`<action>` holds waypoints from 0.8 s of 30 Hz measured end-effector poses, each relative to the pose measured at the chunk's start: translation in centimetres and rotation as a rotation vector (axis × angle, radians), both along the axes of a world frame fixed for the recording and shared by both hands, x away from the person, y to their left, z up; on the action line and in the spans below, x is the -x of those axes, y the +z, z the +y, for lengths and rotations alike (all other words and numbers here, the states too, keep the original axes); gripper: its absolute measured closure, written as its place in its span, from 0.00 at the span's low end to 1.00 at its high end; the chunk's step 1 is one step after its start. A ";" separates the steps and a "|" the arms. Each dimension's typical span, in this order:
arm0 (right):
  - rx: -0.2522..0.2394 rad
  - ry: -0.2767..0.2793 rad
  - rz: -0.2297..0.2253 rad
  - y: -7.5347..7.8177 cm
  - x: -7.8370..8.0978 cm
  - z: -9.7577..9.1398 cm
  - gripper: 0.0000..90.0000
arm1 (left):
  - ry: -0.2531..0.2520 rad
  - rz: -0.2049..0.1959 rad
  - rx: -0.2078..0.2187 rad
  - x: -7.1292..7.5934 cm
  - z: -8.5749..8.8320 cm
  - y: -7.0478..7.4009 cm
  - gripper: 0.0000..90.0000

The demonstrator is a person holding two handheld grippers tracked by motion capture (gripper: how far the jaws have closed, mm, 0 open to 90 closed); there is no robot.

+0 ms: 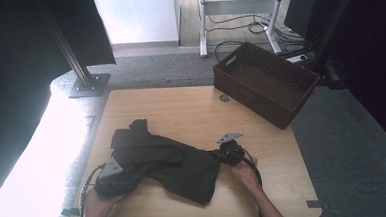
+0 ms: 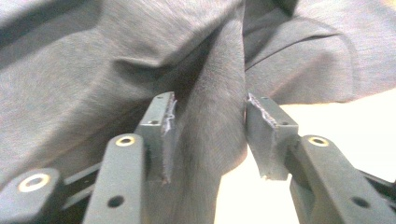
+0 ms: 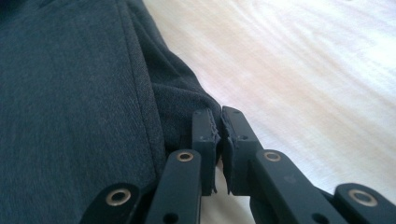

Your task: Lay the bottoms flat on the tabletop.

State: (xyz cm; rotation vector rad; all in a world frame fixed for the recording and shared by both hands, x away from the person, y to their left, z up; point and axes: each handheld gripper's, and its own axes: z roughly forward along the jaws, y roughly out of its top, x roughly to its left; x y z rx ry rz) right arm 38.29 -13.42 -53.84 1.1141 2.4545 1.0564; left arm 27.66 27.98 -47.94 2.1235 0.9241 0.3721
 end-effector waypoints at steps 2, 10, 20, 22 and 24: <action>0.000 -0.009 -0.001 0.0 -0.6 -0.2 0.92 | 0.014 -0.023 0.008 0.0 0.6 1.1 0.54; -0.023 -0.018 0.013 0.2 -0.8 -0.6 0.90 | 0.051 -0.057 -0.032 -5.7 0.3 5.6 0.35; -0.032 -0.012 -0.036 2.4 1.5 -2.1 0.65 | 0.049 0.024 -0.130 -13.8 -1.4 2.9 0.32; -0.041 -0.009 -0.044 2.9 2.3 -2.5 0.64 | 0.051 0.063 -0.118 -14.5 -1.2 1.9 0.33; -0.043 -0.003 -0.048 3.4 3.3 -2.8 0.63 | 0.049 0.085 -0.118 -14.8 -1.2 1.1 0.36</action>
